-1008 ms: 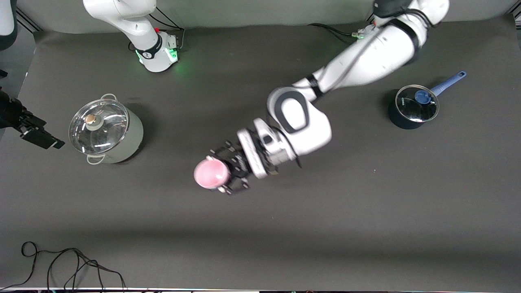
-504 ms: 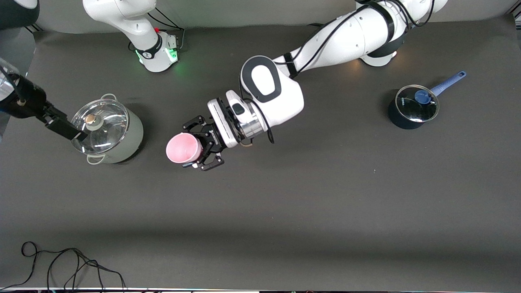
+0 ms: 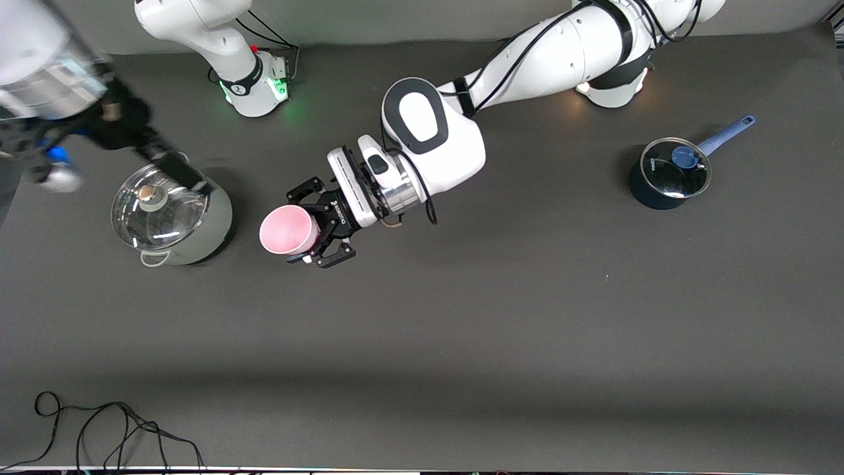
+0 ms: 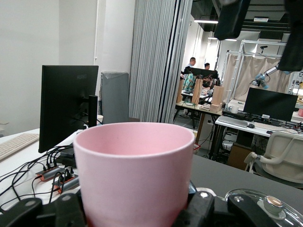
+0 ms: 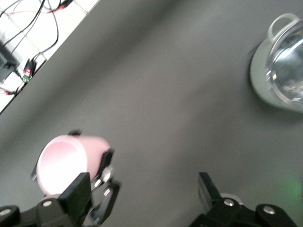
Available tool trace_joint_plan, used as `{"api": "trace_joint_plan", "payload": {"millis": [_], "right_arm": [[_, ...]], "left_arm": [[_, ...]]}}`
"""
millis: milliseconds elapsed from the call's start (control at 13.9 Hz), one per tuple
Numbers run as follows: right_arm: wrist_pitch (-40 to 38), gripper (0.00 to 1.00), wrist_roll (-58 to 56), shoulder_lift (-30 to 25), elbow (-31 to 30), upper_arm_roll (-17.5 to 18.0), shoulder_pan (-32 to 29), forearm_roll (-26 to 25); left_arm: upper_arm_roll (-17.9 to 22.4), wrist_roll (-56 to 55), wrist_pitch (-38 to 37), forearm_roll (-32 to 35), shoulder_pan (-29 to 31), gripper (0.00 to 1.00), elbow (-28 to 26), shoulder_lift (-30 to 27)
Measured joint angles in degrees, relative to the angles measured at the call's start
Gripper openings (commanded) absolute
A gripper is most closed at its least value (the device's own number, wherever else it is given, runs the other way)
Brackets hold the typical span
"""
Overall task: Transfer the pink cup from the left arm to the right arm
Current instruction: 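Carry the pink cup toward the right gripper while the right gripper approaches, then grasp the pink cup with the right gripper beside the left gripper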
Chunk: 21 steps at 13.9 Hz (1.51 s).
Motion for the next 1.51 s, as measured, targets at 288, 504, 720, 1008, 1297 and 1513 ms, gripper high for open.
{"api": "trace_joint_plan", "payload": {"millis": [288,504,720,1008,1297,1513], "right_arm": [[0.01,1.00,3.63,4.79,3.23,0.00,4.77,-0.04],[0.01,1.00,3.66,6.69,3.58,-0.30,4.71,-0.04],[-0.01,0.99,3.66,7.43,3.81,-0.69,4.54,-0.04],[-0.03,0.99,3.66,9.23,4.06,-1.08,4.12,-0.04],[0.01,0.79,3.66,10.79,5.05,-1.08,4.13,-0.04],[-0.02,0.39,3.66,10.78,6.31,-1.08,4.13,-0.04]], "left_arm": [[0.08,0.00,0.02,0.00,-0.03,0.00,0.02,0.00],[0.13,0.00,0.02,0.00,-0.03,0.00,0.02,0.00],[0.14,0.00,0.02,0.00,-0.03,0.00,0.02,0.00],[0.15,0.00,0.02,0.00,-0.03,0.00,0.02,0.00],[0.19,0.00,0.02,0.00,-0.03,0.00,0.03,0.00],[1.31,0.00,0.04,0.02,-0.05,0.00,0.04,0.00]]}}
